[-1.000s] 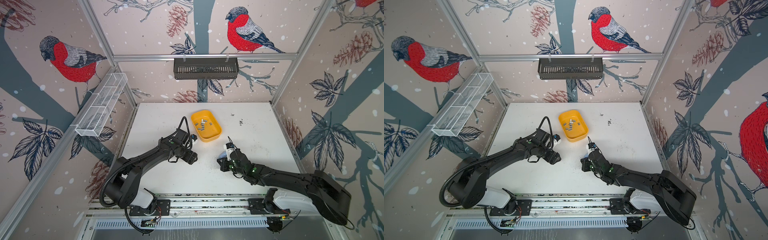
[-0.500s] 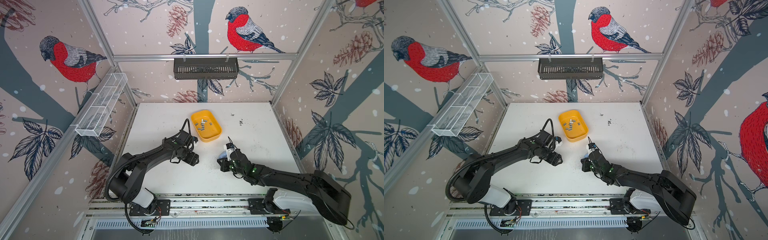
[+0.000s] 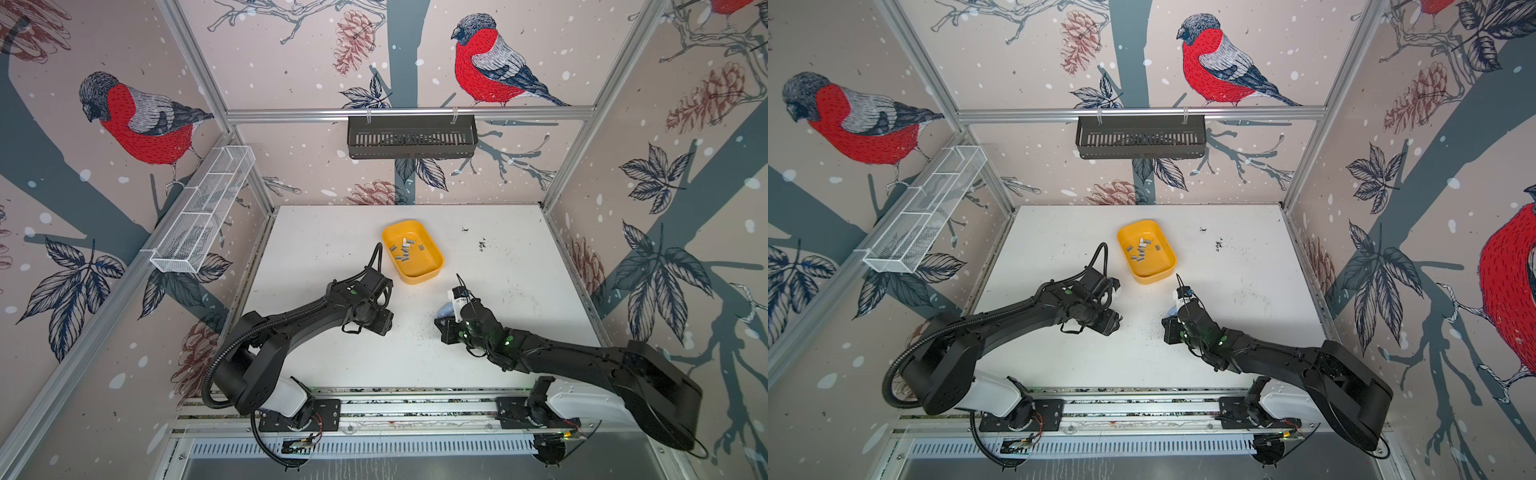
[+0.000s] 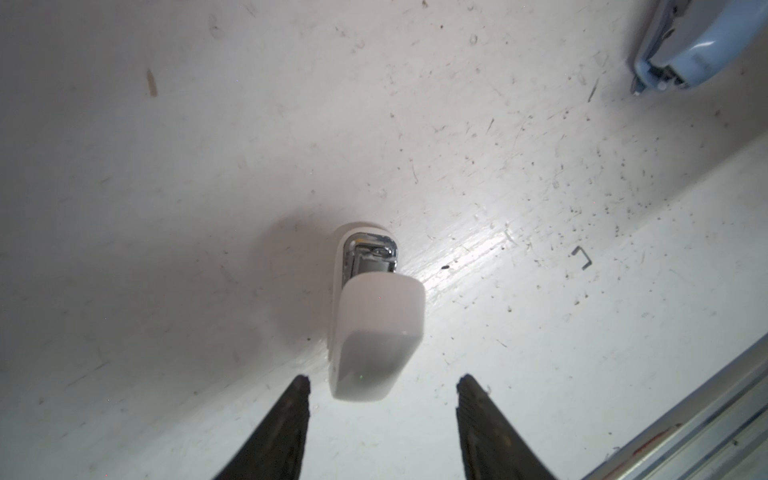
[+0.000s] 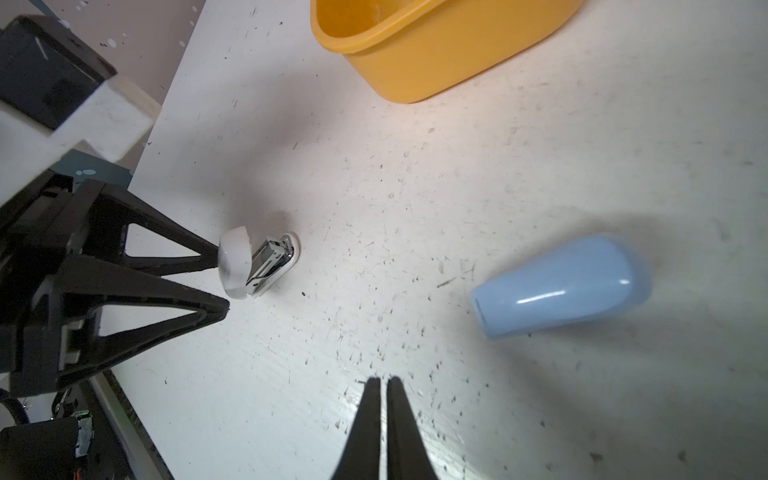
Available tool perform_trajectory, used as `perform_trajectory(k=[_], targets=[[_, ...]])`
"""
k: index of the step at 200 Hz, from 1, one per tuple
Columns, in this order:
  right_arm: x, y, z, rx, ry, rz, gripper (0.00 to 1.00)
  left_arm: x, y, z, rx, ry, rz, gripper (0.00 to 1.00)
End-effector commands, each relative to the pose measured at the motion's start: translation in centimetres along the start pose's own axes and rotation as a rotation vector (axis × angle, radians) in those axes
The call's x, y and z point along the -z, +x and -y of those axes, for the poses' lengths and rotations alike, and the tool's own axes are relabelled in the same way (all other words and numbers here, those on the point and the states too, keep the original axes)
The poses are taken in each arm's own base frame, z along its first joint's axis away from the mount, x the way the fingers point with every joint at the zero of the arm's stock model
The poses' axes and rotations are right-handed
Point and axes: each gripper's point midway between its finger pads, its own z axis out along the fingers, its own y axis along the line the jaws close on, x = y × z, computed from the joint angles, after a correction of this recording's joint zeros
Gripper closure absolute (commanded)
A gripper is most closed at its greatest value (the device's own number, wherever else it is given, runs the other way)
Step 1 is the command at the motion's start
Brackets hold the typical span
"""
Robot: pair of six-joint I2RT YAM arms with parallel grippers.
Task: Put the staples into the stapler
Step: 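Lower the left gripper over the white stapler and grasp its rounded end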
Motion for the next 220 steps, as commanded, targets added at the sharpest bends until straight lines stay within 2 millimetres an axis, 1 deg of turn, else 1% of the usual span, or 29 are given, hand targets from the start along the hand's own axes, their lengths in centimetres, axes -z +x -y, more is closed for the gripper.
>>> perform_trajectory(k=[1, 15, 23, 57, 76, 91, 108, 137, 170, 175, 185, 191, 220], targets=[[0.0, -0.5, -0.3, 0.002, -0.009, 0.022, 0.91, -0.1, 0.1, -0.2, 0.006, -0.051, 0.002, 0.48], [0.0, -0.4, -0.2, 0.001, -0.009, 0.021, 0.91, -0.3, 0.4, 0.5, -0.025, -0.048, -0.006, 0.49], [0.0, -0.4, -0.2, 0.000, -0.009, 0.020, 0.91, -0.6, 0.7, 0.4, -0.032, -0.054, -0.019, 0.50], [-0.1, -0.6, -0.4, 0.003, -0.012, 0.021, 0.91, -1.4, 1.1, -0.7, -0.039, -0.119, -0.038, 0.61], [0.0, -0.6, -0.4, 0.005, -0.009, 0.020, 0.91, -1.4, 0.8, -1.2, -0.025, -0.150, -0.029, 0.67], [0.0, -0.7, -0.5, 0.007, -0.009, 0.022, 0.91, -1.2, 0.3, -1.1, -0.021, -0.150, -0.007, 0.70], [0.0, -0.7, -0.5, 0.007, -0.008, 0.021, 0.91, -1.0, 0.0, -0.7, -0.024, -0.132, 0.001, 0.72], [-0.2, -0.8, -0.6, 0.008, -0.010, 0.020, 0.92, -1.0, -0.1, -0.3, -0.035, -0.108, 0.002, 0.72], [-0.3, -0.7, -0.6, 0.010, -0.010, 0.016, 0.92, -1.2, -0.1, -0.4, -0.042, -0.115, -0.001, 0.72], [-0.3, -0.7, -0.5, 0.010, -0.008, 0.015, 0.91, -1.3, -0.1, -0.4, -0.044, -0.113, -0.003, 0.70], [-0.3, -0.7, -0.5, 0.010, -0.007, 0.015, 0.91, -1.5, -0.1, -0.4, -0.043, -0.113, -0.007, 0.62], [-0.3, -0.7, -0.6, 0.010, -0.009, 0.014, 0.92, -1.6, 0.0, -0.4, -0.044, -0.116, -0.011, 0.59], [-0.2, -0.7, -0.4, 0.007, -0.006, 0.017, 0.91, -1.9, -0.1, -0.5, -0.046, -0.120, -0.013, 0.57]])
